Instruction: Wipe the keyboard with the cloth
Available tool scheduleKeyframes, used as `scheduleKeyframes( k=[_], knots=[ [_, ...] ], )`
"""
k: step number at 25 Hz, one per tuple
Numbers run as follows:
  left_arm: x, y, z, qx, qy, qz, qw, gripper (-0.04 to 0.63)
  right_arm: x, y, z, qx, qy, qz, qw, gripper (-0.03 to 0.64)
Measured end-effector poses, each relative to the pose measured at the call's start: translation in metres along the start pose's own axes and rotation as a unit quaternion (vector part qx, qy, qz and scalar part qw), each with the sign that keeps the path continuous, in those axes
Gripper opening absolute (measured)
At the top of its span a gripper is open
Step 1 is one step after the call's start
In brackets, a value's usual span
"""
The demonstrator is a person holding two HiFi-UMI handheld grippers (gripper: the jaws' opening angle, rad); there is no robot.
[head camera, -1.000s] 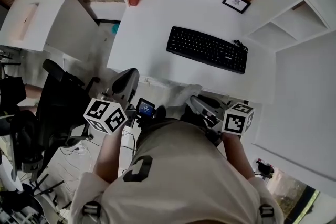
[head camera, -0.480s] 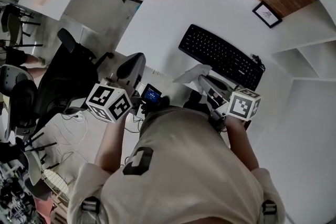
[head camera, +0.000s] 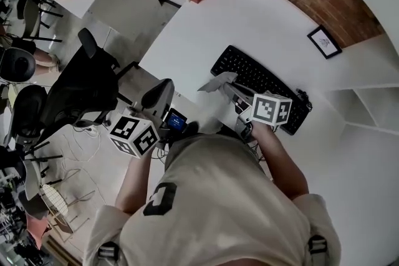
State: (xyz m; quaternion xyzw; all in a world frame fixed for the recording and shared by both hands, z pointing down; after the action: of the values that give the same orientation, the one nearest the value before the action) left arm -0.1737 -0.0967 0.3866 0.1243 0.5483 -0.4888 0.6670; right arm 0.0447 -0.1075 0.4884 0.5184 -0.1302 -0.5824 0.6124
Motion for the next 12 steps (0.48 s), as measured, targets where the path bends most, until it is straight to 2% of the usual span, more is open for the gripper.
scheduleKeyframes(
  k=[4,8,12],
  knots=[
    [-0.004,-0.001,0.0,0.016,0.003,-0.007,0.9998,0.005,0.004,0.035,0.03,-0.044,-0.038,0.008,0.998,0.032],
    [-0.014,-0.006,-0.004,0.031,-0.003,-0.01,0.9995,0.005,0.004,0.051,0.06,-0.078,-0.08,-0.033,0.993,0.032],
    [-0.025,-0.012,-0.01,0.038,-0.01,-0.017,0.9991,0.005,0.01,0.068,0.087,-0.108,-0.107,-0.045,0.987,0.032]
  ],
)
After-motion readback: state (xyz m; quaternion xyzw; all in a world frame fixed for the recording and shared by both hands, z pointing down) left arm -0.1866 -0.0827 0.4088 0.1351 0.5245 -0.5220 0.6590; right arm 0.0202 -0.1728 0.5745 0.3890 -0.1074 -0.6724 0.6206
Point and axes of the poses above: the fingertips, and each gripper's own axes: z forward along the fingers, y to its right, x out of its top, the point moved 5 cm from there along -z, backward along the fingers, and after that the axes turned 3 degrees about -y, right-handed, at the moved point
